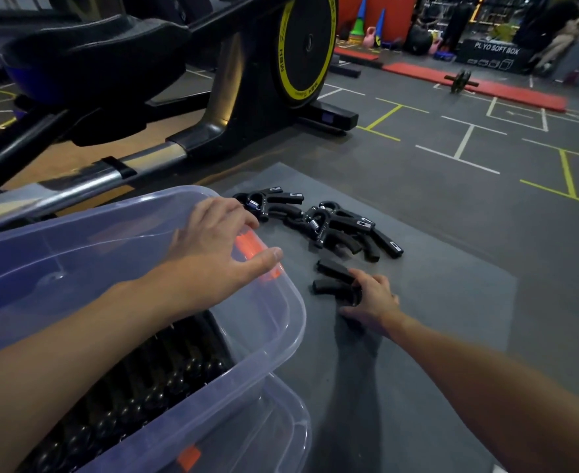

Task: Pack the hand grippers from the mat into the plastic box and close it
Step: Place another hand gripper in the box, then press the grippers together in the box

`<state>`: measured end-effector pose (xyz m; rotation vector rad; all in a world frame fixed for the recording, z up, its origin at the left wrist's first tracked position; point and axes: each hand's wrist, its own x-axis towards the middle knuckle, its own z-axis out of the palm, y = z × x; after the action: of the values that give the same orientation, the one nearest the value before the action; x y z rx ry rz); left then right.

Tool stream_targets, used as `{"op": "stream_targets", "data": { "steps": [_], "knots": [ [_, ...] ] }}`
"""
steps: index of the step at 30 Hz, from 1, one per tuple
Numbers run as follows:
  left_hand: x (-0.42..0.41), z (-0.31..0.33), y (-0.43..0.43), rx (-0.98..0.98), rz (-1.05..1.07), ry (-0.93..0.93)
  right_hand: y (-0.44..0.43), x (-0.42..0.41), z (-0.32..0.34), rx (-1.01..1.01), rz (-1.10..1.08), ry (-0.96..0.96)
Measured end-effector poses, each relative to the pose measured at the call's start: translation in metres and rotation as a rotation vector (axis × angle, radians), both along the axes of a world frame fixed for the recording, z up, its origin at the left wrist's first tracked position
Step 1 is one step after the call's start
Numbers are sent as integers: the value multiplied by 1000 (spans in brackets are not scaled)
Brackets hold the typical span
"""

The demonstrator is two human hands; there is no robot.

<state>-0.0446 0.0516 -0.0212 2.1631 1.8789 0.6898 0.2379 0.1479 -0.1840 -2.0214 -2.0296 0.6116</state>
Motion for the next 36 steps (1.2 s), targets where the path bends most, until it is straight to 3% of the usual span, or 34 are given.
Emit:
{"op": "stream_targets", "data": {
  "steps": [6, 13, 17, 23, 29, 36],
  "knots": [
    [-2, 1, -3, -19, -8, 1, -13, -4, 5, -27, 5, 34],
    [-7, 3, -5, -56, -47, -19, -20, -21, 19, 50, -112, 425],
    [-11, 10, -7, -36, -66, -73, -25, -41, 64, 48, -88, 665],
    [-21, 33, -13, 77, -60, -256, -44, -79, 168, 43, 49, 855],
    [-34, 66, -24, 269, -25, -438, -87, -116, 240, 43, 186, 908],
    [-49, 78, -47, 385, 3, -620, -128, -138, 263, -71, 247, 939]
  ]
}}
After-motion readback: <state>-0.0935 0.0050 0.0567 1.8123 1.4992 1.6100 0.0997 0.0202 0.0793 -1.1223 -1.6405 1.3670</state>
